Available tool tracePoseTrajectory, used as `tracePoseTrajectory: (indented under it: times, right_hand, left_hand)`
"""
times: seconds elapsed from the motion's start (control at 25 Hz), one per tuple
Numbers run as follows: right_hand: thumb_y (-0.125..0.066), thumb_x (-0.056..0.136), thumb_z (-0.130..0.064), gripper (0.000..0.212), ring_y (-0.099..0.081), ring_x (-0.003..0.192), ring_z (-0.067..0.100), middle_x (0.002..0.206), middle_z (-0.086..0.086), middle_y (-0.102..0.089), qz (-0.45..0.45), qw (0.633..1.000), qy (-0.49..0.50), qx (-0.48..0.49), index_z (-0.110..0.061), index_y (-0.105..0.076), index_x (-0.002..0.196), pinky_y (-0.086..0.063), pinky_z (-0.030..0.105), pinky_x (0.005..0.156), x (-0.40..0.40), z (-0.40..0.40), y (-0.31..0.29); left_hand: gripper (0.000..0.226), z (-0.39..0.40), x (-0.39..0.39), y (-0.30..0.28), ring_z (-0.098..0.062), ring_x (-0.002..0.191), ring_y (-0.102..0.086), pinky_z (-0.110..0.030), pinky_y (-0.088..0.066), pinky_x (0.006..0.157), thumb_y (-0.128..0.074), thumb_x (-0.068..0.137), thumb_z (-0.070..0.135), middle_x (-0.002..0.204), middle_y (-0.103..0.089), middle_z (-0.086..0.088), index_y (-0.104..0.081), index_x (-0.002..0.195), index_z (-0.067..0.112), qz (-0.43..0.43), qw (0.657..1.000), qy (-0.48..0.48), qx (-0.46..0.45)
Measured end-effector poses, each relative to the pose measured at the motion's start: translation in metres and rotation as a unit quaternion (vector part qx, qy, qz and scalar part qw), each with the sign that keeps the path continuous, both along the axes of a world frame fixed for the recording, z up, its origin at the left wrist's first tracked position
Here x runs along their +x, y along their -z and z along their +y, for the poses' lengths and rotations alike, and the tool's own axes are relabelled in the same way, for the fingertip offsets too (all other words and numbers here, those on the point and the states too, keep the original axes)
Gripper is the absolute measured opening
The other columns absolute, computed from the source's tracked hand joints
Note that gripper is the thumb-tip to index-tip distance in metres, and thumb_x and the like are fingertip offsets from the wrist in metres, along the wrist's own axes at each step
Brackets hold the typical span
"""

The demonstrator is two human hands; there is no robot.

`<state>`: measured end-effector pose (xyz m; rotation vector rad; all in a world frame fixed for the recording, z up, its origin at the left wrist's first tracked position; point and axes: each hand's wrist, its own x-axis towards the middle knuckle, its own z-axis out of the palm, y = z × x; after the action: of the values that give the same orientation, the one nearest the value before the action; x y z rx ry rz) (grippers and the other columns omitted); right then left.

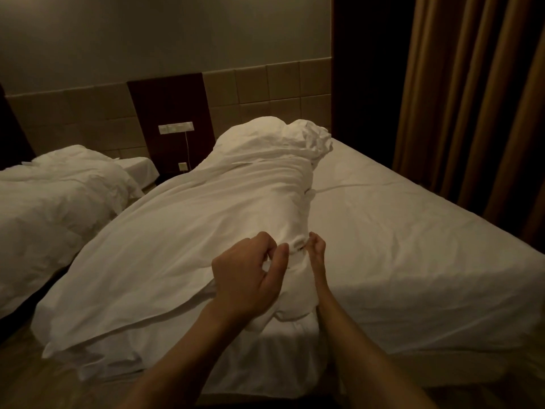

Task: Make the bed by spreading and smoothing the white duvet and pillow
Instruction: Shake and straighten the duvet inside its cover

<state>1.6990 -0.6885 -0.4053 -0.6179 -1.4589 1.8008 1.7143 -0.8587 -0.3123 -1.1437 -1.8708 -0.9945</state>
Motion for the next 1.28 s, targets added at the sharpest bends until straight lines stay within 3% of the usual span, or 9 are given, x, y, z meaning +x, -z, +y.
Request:
tracePoseTrajectory:
  times: [0.08,0.24,0.4,0.56,0.68,0.88,1.0,1.16,1.28]
  right_hand:
    - [-0.038,0.108,-0.043,0.030,-0.061,0.104,0.023,0.113,0.003,-0.060,0.010,1.000,0.008,-0.019,-0.020,-0.045,0.125,-0.052,0.035,0.086,-0.006,-0.011,-0.006]
    - [-0.026,0.092,-0.074,0.071,-0.064,0.101,0.029,0.101,0.006,-0.069,-0.008,0.993,0.118,-0.021,-0.014,-0.062,0.096,-0.050,0.047,0.098,-0.009,-0.003,-0.023]
    - [-0.029,0.111,-0.037,0.049,-0.059,0.097,0.025,0.100,0.017,-0.066,0.063,0.976,0.205,0.021,-0.003,-0.060,0.093,-0.040,0.027,0.084,0.004,0.018,-0.095]
    - [-0.030,0.111,-0.032,0.048,-0.053,0.068,0.013,0.074,0.004,-0.057,0.141,0.948,0.274,0.079,-0.009,-0.053,0.075,-0.039,0.023,0.065,0.006,0.031,-0.189]
    - [-0.033,0.111,-0.031,0.047,-0.041,0.052,0.002,0.063,-0.003,-0.044,0.147,0.945,0.289,0.042,-0.017,-0.042,0.067,-0.038,0.020,0.058,0.013,0.016,-0.161]
    - [-0.035,0.110,-0.033,0.037,-0.055,0.076,0.017,0.088,0.009,-0.059,0.023,0.969,0.237,-0.062,-0.005,-0.055,0.096,-0.046,0.033,0.079,0.056,-0.013,-0.002]
    - [-0.041,0.108,-0.035,0.028,-0.056,0.086,0.023,0.086,0.002,-0.059,0.007,0.973,0.227,-0.027,-0.012,-0.057,0.104,-0.046,0.036,0.083,0.068,-0.006,-0.008]
    - [-0.046,0.102,-0.039,0.019,-0.064,0.091,0.026,0.086,-0.002,-0.066,0.039,0.975,0.215,0.037,-0.024,-0.056,0.108,-0.051,0.054,0.094,0.083,-0.018,-0.023]
    - [-0.042,0.106,-0.034,0.025,-0.064,0.090,0.003,0.097,-0.018,-0.068,0.076,0.965,0.152,0.201,-0.023,-0.051,0.127,-0.054,0.035,0.084,0.092,-0.048,-0.073]
  left_hand:
    - [0.058,0.001,-0.001,-0.003,-0.002,0.046,-0.036,-0.021,-0.026,0.048,-0.021,0.104,0.057,0.056,-0.042,0.014,-0.051,0.068,0.023,0.006,1.000,0.003,0.011]
    - [0.053,0.001,-0.004,-0.013,-0.004,0.044,-0.030,-0.025,-0.024,0.045,-0.018,0.105,0.056,0.053,-0.038,0.013,-0.043,0.069,0.026,0.022,0.999,-0.010,0.028]
    - [0.052,0.005,-0.013,-0.034,0.001,0.044,-0.028,-0.024,-0.024,0.046,-0.019,0.104,0.057,0.051,-0.031,0.015,-0.041,0.069,0.026,0.007,0.999,-0.019,0.044]
    - [0.046,0.017,-0.027,-0.090,-0.005,0.048,-0.038,-0.028,-0.031,0.052,-0.023,0.099,0.058,0.054,-0.036,0.015,-0.045,0.075,0.026,-0.042,0.995,-0.044,0.083]
    - [0.044,0.013,-0.031,-0.112,-0.007,0.052,-0.042,-0.031,-0.031,0.054,-0.021,0.097,0.060,0.056,-0.040,0.013,-0.043,0.078,0.026,-0.077,0.992,-0.032,0.100]
    - [0.038,0.005,-0.012,-0.022,-0.012,0.047,-0.045,-0.027,-0.024,0.051,-0.031,0.098,0.056,0.054,-0.046,0.011,-0.043,0.076,0.027,-0.043,0.998,0.035,-0.041]
    - [0.034,0.002,-0.003,0.003,-0.007,0.043,-0.036,-0.022,-0.022,0.046,-0.035,0.101,0.048,0.052,-0.036,0.015,-0.040,0.075,0.027,-0.043,0.998,0.050,-0.015]
    - [0.036,-0.001,0.005,-0.006,-0.009,0.044,-0.038,-0.027,-0.024,0.046,-0.033,0.101,0.047,0.052,-0.039,0.012,-0.041,0.075,0.024,-0.052,0.997,0.064,-0.001]
    - [0.039,-0.013,0.000,-0.022,-0.017,0.054,-0.051,-0.033,-0.033,0.053,-0.029,0.098,0.050,0.061,-0.054,0.004,-0.048,0.081,0.021,-0.094,0.992,0.078,0.025]
